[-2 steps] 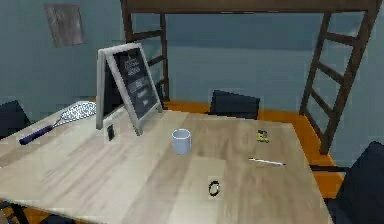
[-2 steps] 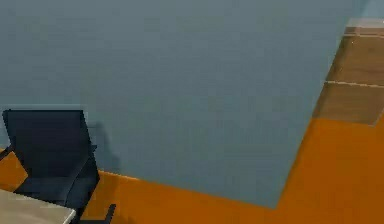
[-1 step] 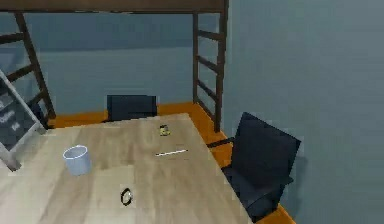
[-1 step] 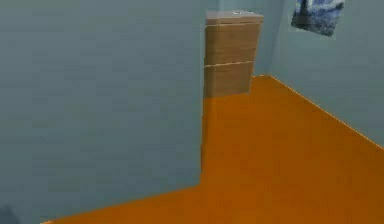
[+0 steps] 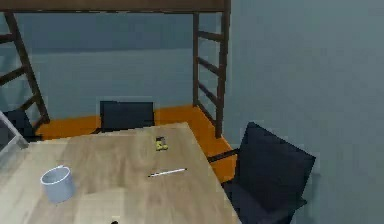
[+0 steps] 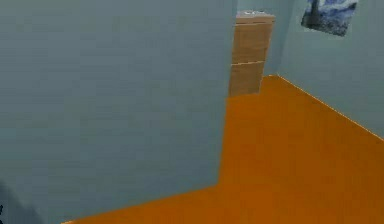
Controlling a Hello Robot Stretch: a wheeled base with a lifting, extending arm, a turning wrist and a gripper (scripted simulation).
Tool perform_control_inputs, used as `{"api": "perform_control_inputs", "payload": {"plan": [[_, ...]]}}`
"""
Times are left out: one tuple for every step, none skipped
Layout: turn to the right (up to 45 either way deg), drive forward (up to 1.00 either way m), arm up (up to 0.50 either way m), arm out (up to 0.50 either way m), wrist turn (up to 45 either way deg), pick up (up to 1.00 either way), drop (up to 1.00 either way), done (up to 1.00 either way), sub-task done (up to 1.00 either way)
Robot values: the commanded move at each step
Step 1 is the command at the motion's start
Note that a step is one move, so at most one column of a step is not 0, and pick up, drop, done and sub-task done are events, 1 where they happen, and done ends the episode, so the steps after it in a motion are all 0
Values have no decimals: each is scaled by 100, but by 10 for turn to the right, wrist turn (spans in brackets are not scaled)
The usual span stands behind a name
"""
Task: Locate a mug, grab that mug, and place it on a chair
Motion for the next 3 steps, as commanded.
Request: {"api": "perform_control_inputs", "payload": {"plan": [[-450,0,0,0,0,0,0,0,0],[-450,0,0,0,0,0,0,0,0],[-360,0,0,0,0,0,0,0,0]]}}
